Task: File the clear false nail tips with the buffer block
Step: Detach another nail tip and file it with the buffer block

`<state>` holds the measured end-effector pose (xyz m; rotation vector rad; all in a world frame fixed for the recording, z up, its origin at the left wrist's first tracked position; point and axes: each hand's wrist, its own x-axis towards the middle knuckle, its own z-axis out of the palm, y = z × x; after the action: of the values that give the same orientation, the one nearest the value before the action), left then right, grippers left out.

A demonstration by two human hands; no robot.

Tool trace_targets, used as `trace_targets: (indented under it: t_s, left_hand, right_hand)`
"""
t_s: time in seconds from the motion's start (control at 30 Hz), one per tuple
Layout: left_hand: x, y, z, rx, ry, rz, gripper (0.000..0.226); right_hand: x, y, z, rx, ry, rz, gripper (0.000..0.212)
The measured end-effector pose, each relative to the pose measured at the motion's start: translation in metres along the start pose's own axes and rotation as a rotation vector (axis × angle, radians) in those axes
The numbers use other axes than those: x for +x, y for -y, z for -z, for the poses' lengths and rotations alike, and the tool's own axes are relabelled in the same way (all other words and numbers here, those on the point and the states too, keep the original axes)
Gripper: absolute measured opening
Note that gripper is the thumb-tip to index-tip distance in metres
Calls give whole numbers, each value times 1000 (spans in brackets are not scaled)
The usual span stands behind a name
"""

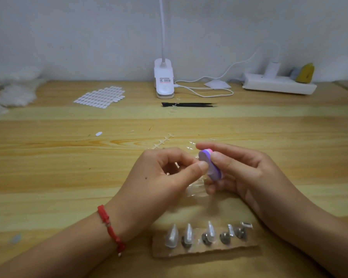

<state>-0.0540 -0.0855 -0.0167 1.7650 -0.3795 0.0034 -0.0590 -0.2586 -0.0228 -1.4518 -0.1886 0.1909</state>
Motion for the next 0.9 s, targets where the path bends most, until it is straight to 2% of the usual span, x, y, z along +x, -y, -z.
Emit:
trace_targets:
  t_s: [0.1, 0.2, 0.37, 0.5, 0.63, 0.77, 0.9]
  left_hand:
    - [1, 2, 1, -25, -22, 15, 26]
    - [0, 0, 0, -14, -5, 18, 18]
    - [1, -2, 1, -86, -58, 30, 19]
    - [1, -3, 0, -110, -34, 43, 21]
    - [1, -3, 2, -129, -62, 47, 17]
    - [1, -4, 1, -140, -37, 53, 17]
    - [2, -4, 2, -151, -57, 63, 14]
  right_hand:
    - [-2, 2, 0, 11, 17, -20, 25]
    - [-1, 2, -2, 7, -15, -7, 18]
    - [-3, 3, 0, 50, 9, -42, 22]
    - [-1, 2, -1, 82, -62, -6, 22]
    - [-4, 3, -1, 58, -27, -6, 20]
    - [-3, 4, -1, 164, -113, 6, 18]
    - [-5, 4, -3, 74, -47, 4, 21]
